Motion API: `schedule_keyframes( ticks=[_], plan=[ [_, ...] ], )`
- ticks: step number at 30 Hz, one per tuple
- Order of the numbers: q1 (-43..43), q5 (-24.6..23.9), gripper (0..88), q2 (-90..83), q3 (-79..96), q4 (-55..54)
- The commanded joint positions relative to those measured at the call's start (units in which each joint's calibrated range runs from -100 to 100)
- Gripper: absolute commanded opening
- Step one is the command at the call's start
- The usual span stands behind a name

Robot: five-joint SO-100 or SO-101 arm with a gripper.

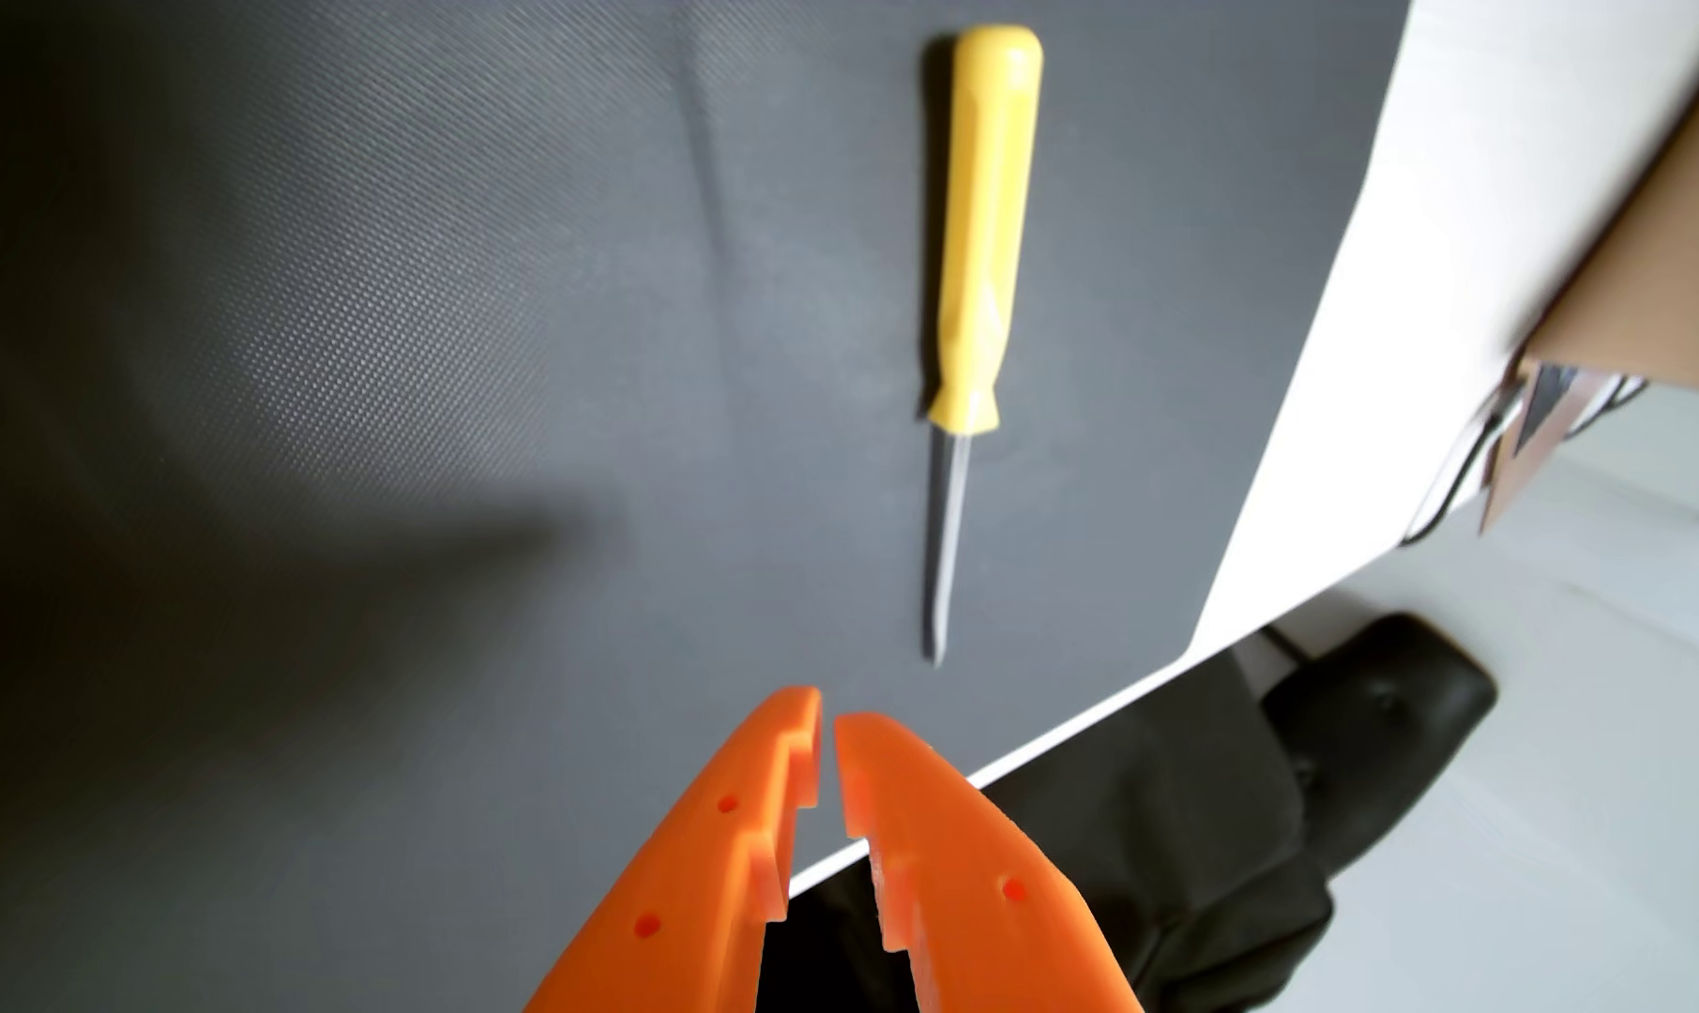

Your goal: Grab the yellow screwdriver

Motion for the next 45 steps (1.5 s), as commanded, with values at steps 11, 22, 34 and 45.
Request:
schedule_keyframes(
  ticks=[11,22,34,45],
  plan=[
    [-1.41,2.77,1.0,21.98,-11.7,-9.69],
    [-2.66,4.13,1.7,36.68,-20.08,-15.31],
    [-3.74,4.13,11.5,49.58,-31.42,-9.6],
    [-3.82,6.23,18.1,50.86,-31.42,-8.04]
  ],
)
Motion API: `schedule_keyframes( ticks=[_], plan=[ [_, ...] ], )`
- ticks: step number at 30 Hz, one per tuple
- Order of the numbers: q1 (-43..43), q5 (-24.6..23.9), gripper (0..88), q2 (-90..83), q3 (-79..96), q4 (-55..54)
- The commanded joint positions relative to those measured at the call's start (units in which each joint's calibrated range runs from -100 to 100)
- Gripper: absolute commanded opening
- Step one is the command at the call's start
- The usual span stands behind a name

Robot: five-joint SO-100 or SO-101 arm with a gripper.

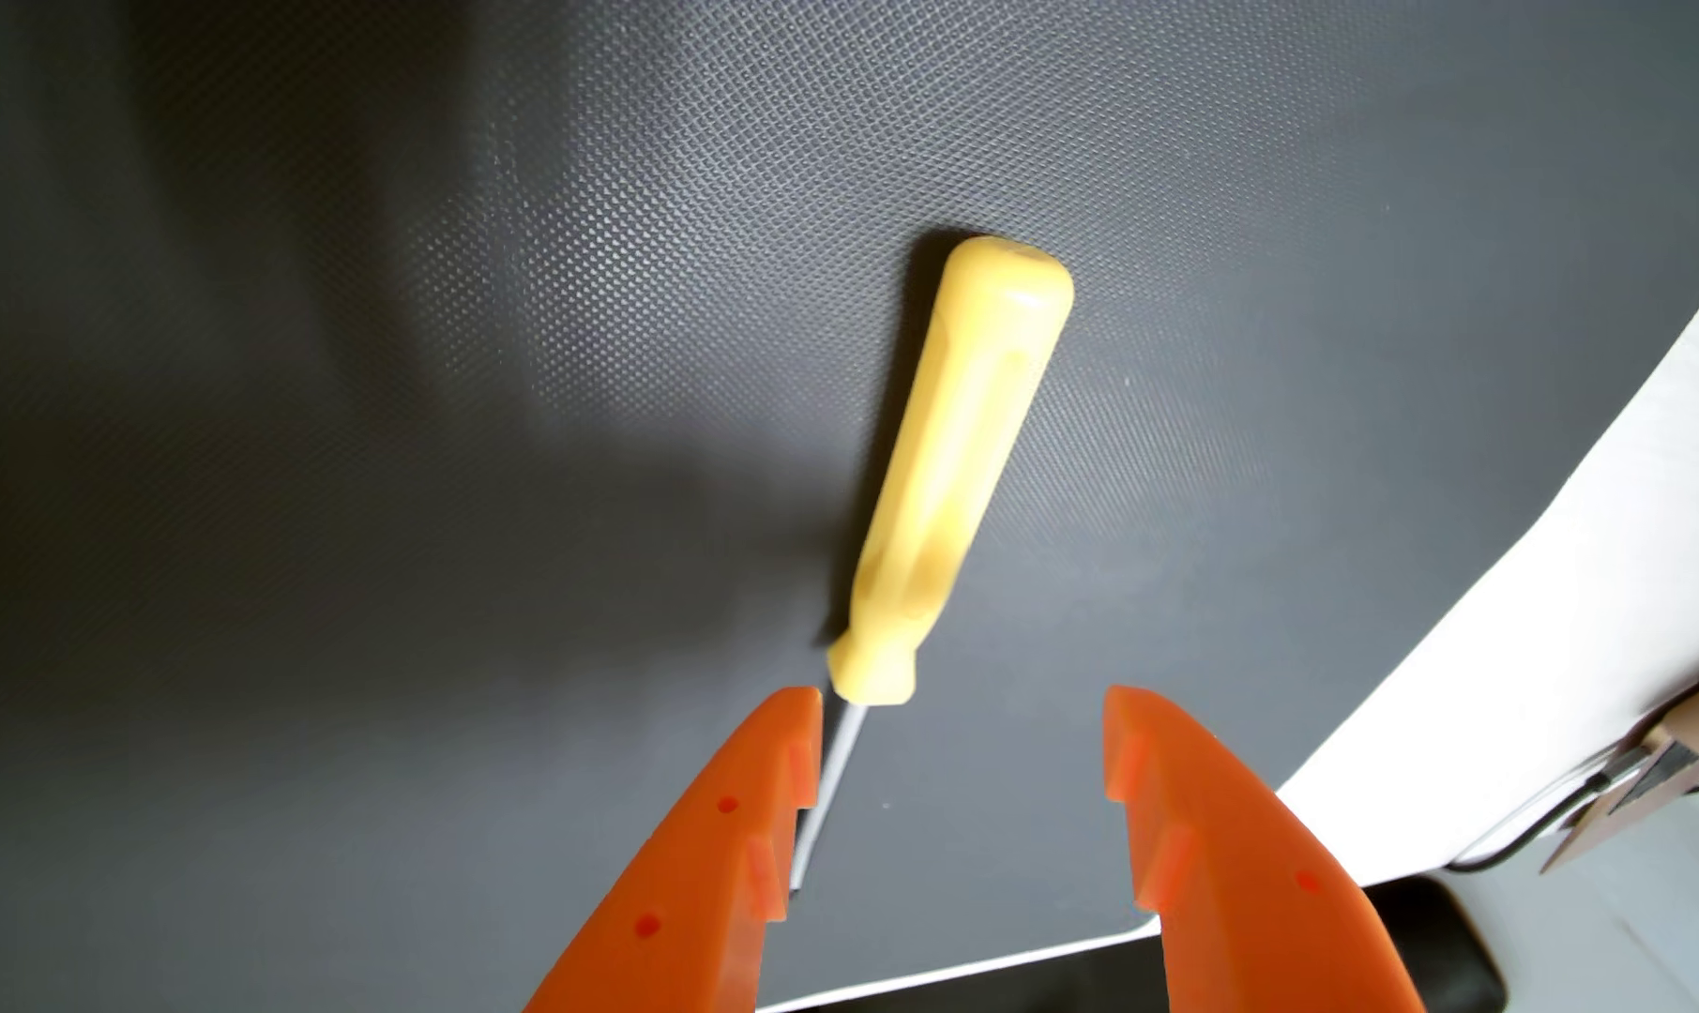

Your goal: Grab the yellow screwdriver

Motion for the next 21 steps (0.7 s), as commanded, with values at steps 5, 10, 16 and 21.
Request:
schedule_keyframes(
  ticks=[5,10,16,21],
  plan=[
    [-0.14,1.68,17.7,0.07,-3.88,5.35],
    [-0.14,1.68,17.7,0.16,-4.42,5.7],
    [-0.06,1.68,17.6,7.04,-11.26,9.68],
    [-0.14,1.68,17.6,13.41,-17.21,11.06]
  ],
)
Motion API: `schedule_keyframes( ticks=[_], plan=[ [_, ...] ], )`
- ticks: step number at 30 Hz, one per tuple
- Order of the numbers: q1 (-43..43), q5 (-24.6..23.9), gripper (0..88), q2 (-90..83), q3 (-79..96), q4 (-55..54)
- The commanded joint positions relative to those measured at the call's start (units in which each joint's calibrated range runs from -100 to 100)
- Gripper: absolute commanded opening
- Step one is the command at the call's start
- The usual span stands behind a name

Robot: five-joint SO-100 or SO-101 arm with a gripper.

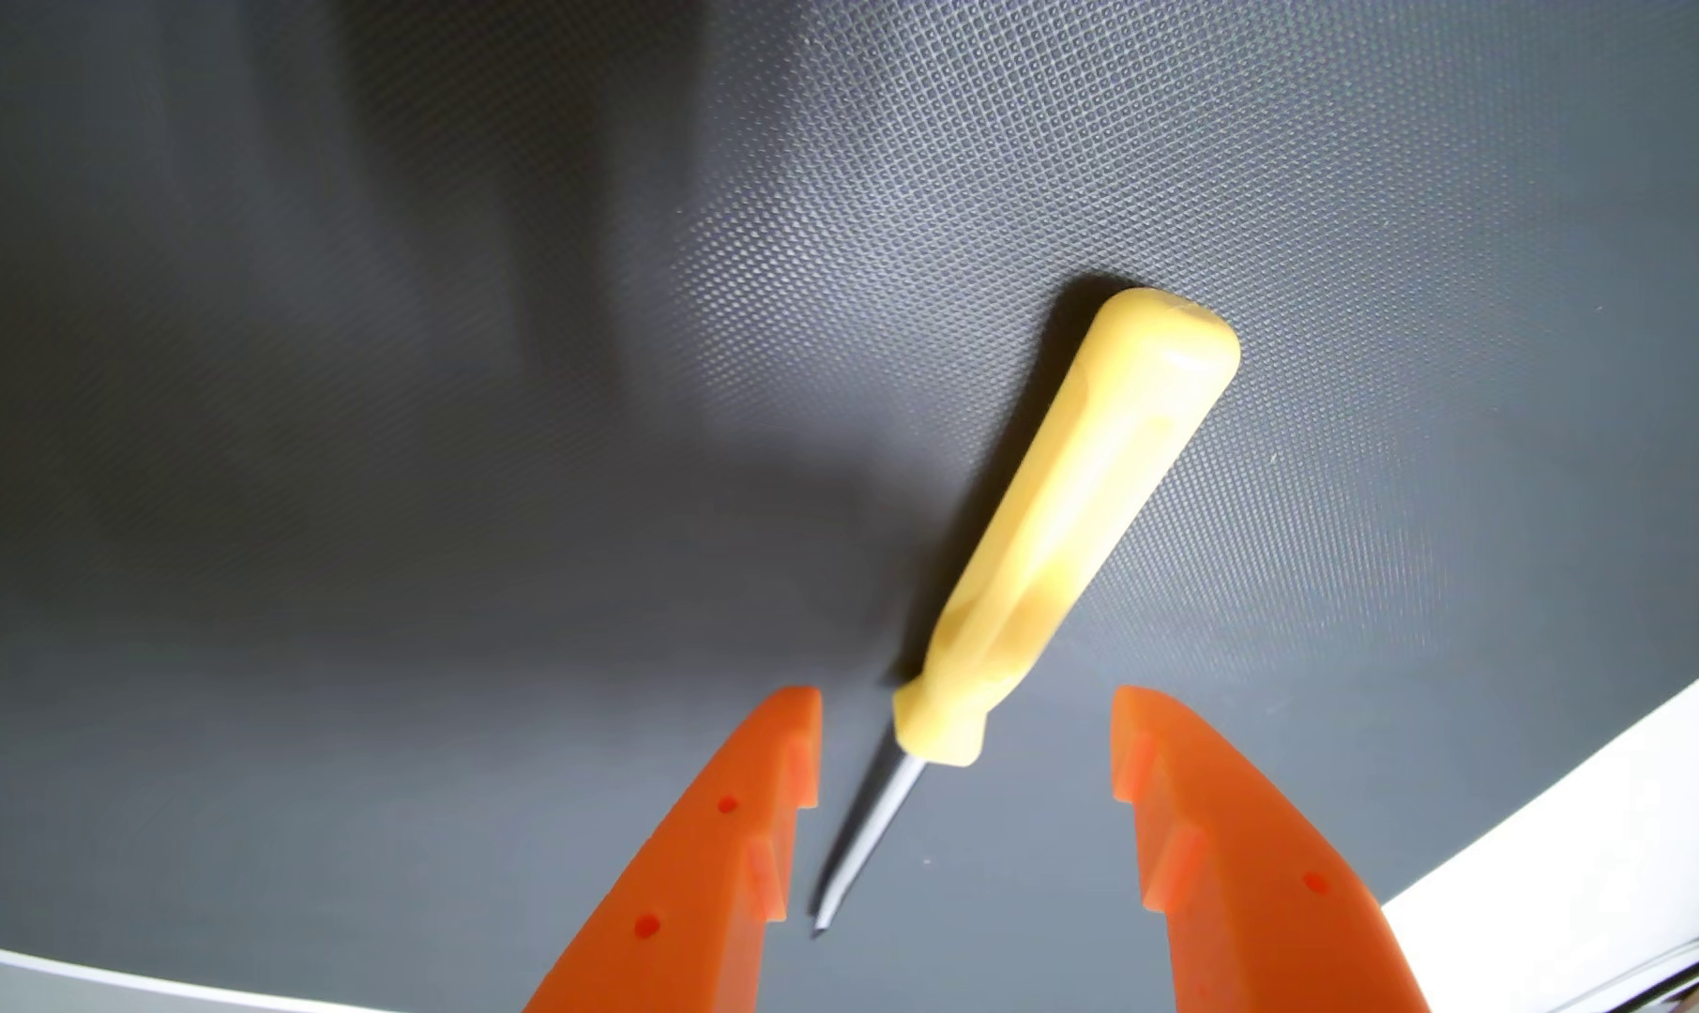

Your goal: Grab the yellow screwdriver

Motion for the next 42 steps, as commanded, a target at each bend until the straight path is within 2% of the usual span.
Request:
schedule_keyframes(
  ticks=[1,22,42],
  plan=[
    [-0.06,0.16,17.6,1.96,-4.38,0.69],
    [3.35,-0.31,17.6,3.24,-4.38,0.08],
    [2.68,-0.52,17.6,8.33,-7.27,-3.55]
  ],
)
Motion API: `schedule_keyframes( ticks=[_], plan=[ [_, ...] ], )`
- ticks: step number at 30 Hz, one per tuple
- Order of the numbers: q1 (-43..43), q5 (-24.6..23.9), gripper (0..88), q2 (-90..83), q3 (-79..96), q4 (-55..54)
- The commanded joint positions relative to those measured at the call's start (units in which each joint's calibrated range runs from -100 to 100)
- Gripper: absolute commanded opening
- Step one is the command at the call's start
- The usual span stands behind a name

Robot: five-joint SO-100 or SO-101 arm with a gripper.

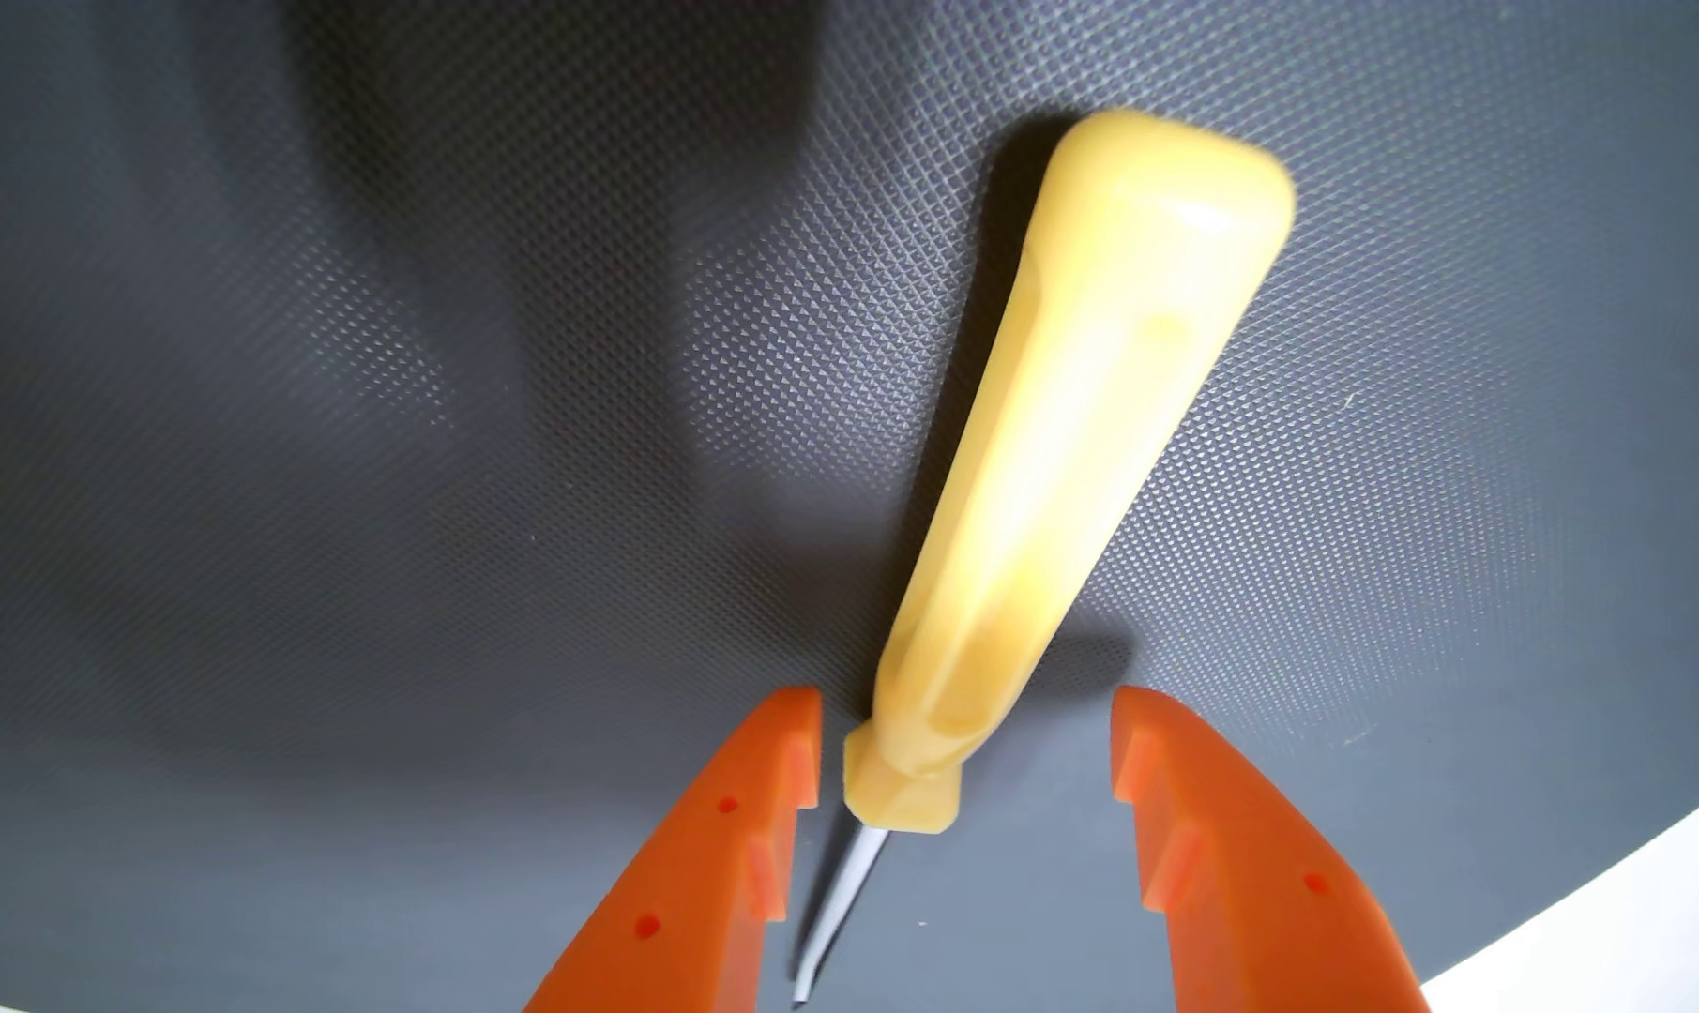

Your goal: Grab the yellow screwdriver

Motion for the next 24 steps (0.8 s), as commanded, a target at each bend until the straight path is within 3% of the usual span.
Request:
schedule_keyframes(
  ticks=[1,9,24],
  plan=[
    [-0.17,-0.26,17.6,-0.23,-2.03,-0.59],
    [-0.25,-1.46,17.6,-0.23,0.4,-5.43],
    [-1.0,-1.31,17.6,-0.23,1.66,-3.96]
  ],
)
